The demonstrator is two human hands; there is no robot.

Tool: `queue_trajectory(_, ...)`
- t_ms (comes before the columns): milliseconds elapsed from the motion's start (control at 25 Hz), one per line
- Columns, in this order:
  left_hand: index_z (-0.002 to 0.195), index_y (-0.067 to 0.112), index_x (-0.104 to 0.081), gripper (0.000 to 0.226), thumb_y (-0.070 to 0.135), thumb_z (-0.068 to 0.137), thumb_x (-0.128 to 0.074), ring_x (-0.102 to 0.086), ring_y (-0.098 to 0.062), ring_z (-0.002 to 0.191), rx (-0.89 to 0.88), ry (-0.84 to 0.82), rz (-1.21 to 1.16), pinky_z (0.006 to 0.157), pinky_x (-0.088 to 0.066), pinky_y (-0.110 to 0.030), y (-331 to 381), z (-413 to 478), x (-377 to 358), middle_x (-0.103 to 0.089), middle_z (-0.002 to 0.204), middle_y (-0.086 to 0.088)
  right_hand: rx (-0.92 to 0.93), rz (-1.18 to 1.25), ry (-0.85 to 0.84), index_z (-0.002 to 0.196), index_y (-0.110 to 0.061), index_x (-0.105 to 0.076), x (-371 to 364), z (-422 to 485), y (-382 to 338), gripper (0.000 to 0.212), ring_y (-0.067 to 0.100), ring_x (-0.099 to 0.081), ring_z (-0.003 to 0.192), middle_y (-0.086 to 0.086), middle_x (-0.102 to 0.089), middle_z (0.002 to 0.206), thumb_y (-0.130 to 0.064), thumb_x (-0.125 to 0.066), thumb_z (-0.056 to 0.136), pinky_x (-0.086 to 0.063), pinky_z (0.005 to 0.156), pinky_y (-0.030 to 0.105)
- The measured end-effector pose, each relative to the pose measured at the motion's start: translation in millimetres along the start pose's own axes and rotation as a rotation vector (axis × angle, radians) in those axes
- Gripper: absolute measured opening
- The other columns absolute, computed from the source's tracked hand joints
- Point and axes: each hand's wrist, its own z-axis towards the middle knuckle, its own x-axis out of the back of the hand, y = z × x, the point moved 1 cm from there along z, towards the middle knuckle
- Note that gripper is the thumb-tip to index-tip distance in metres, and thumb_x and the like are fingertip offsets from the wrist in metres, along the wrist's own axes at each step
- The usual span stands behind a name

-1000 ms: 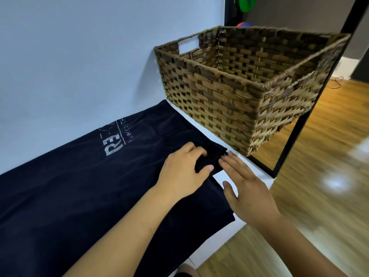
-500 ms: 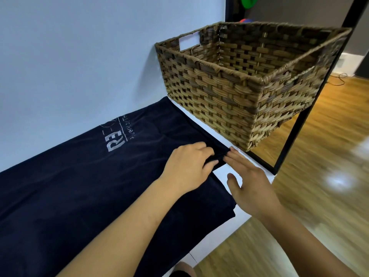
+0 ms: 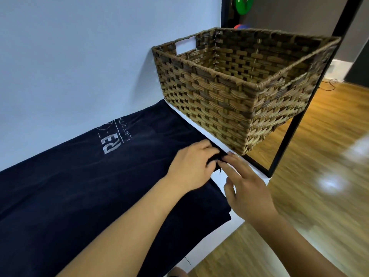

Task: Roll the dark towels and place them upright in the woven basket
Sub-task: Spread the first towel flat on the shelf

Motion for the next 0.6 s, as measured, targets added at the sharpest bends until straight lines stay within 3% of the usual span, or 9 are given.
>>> queue_trajectory(40,0.112,0.016,-0.071,0.024,0.022,0.091,-0.061,-0.061,-0.018,0.087,-0.011,-0.09,0.042,0.071,-0.055,-0.04,-2,-4,-6,-0.063,0.101,0.001,-0.002,0.011,0.042,0.118,-0.007,-0.069,4,0,-1,0.042,0.022,-0.055,0.126,0.008,-0.064,0.127,-0.012,-0.041,0.087,-0.058,0.085,0.036)
queue_trajectory(120,0.112,0.016,-0.072,0.025,0.021,0.09,-0.061,-0.061,-0.019,0.084,-0.028,-0.115,0.017,0.069,-0.054,-0.04,-5,-4,-9,-0.062,0.099,0.001,-0.038,0.05,0.183,0.109,-0.004,-0.072,14,8,-8,0.035,0.021,-0.062,0.115,0.008,-0.069,0.116,-0.012,-0.044,0.089,-0.058,0.081,0.033)
queue_trajectory(200,0.111,0.015,-0.07,0.025,0.019,0.091,-0.056,-0.061,-0.021,0.085,-0.031,-0.132,0.009,0.069,-0.054,-0.039,1,-3,-2,-0.063,0.099,-0.002,-0.045,0.206,0.243,0.114,-0.004,-0.07,20,29,-22,0.034,0.015,-0.061,0.112,0.005,-0.067,0.116,-0.016,-0.046,0.094,-0.052,0.092,0.025)
queue_trajectory(320,0.122,0.01,-0.062,0.034,0.012,0.089,-0.056,-0.058,-0.023,0.099,0.102,-0.153,0.123,0.083,-0.05,-0.033,12,-21,10,-0.061,0.114,-0.006,-0.082,0.478,-0.03,0.131,-0.013,-0.06,6,56,-32,0.048,0.002,-0.053,0.121,-0.004,-0.062,0.128,-0.038,-0.032,0.101,-0.044,0.104,0.025)
queue_trajectory(400,0.121,0.012,-0.063,0.041,0.014,0.081,-0.067,-0.057,-0.024,0.102,0.233,-0.1,0.307,0.087,-0.048,-0.036,10,-53,26,-0.064,0.113,-0.003,-0.002,0.368,-0.198,0.134,-0.017,-0.058,-8,54,-29,0.059,0.001,-0.047,0.126,-0.004,-0.06,0.134,-0.052,-0.023,0.102,-0.043,0.107,0.034)
queue_trajectory(520,0.1,0.016,-0.071,0.036,0.023,0.066,-0.081,-0.061,-0.025,0.085,0.379,0.016,0.432,0.07,-0.051,-0.039,-4,-101,55,-0.068,0.097,0.0,0.169,0.162,-0.273,0.133,-0.025,-0.06,-11,48,-22,0.052,0.012,-0.042,0.135,-0.002,-0.055,0.139,-0.055,-0.038,0.096,-0.035,0.111,0.035)
queue_trajectory(600,0.095,0.014,-0.073,0.033,0.012,0.063,-0.082,-0.061,-0.026,0.077,0.407,0.045,0.481,0.063,-0.051,-0.038,-12,-133,72,-0.068,0.09,-0.001,0.24,0.084,-0.283,0.13,-0.026,-0.063,-7,51,-21,0.052,0.014,-0.043,0.134,0.001,-0.057,0.138,-0.055,-0.046,0.091,-0.035,0.108,0.033)
